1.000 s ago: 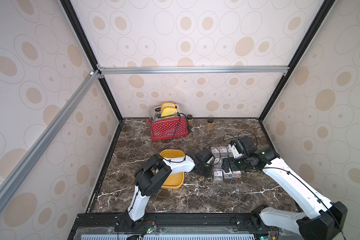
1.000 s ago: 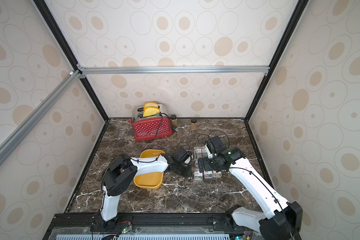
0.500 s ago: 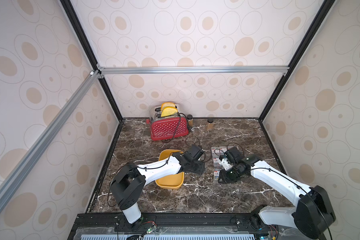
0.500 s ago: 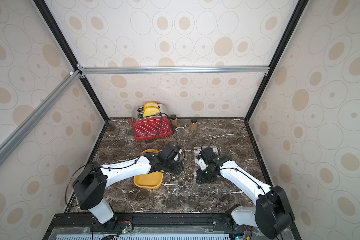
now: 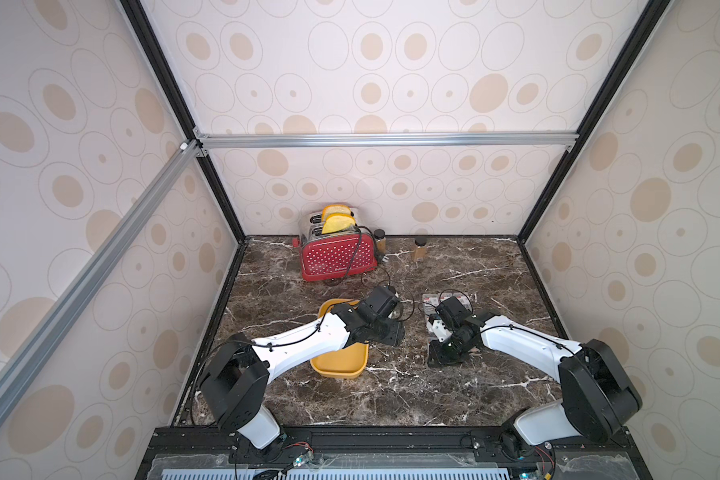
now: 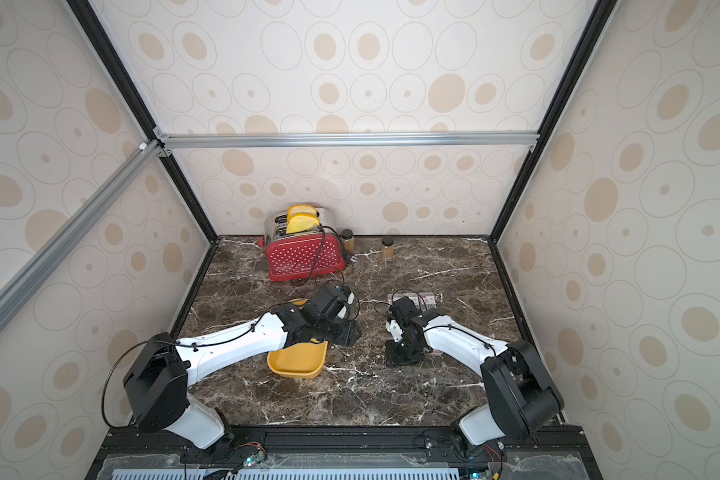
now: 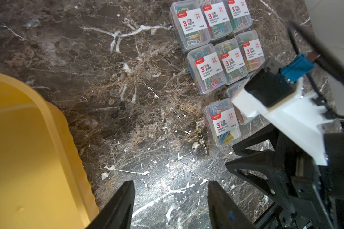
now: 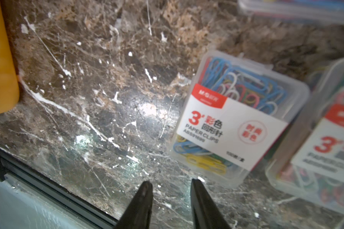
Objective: Take the paper clips out of the storage box
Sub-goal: Adjust the boxed paper clips at the center of the board.
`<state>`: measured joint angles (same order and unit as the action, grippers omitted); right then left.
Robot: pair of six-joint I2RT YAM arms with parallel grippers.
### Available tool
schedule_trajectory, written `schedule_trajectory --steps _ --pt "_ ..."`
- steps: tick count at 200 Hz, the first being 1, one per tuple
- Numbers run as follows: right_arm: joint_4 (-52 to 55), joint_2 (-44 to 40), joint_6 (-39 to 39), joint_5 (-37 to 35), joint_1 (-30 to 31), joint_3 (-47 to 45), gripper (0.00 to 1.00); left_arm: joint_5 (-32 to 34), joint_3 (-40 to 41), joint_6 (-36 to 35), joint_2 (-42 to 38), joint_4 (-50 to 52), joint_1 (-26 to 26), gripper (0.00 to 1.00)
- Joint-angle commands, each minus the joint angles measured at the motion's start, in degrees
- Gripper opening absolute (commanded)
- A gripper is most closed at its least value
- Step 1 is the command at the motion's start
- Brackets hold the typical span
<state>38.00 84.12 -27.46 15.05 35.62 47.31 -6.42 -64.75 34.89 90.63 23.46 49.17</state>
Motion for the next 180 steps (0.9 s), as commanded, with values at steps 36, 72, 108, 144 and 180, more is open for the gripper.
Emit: schedule_trajectory --steps 36,72,108,144,180 --pt "0.77 0.97 -0.54 -3.78 0.17 0.48 0.37 -1.19 -1.79 -1.48 1.12 1.15 -0.91 0.62" --pt "0.49 1.91 -0.83 -4.59 0.16 0.95 0.37 -1.52 -1.76 -1.82 1.07 1.12 -1.31 0.63" --pt "1.06 1.94 -0.92 -5.43 0.16 1.93 0.36 -1.69 -1.51 -1.97 0.49 1.05 -1.61 0.65" --pt "2.18 1.24 -0.84 -6.08 0.17 2.96 0.37 -1.44 -1.50 -2.53 -0.50 1.57 -1.87 0.71" --pt "5.07 0.13 -0.24 -5.84 0.23 5.03 0.42 -1.19 -2.13 -3.67 -1.70 3.05 -1.97 0.85"
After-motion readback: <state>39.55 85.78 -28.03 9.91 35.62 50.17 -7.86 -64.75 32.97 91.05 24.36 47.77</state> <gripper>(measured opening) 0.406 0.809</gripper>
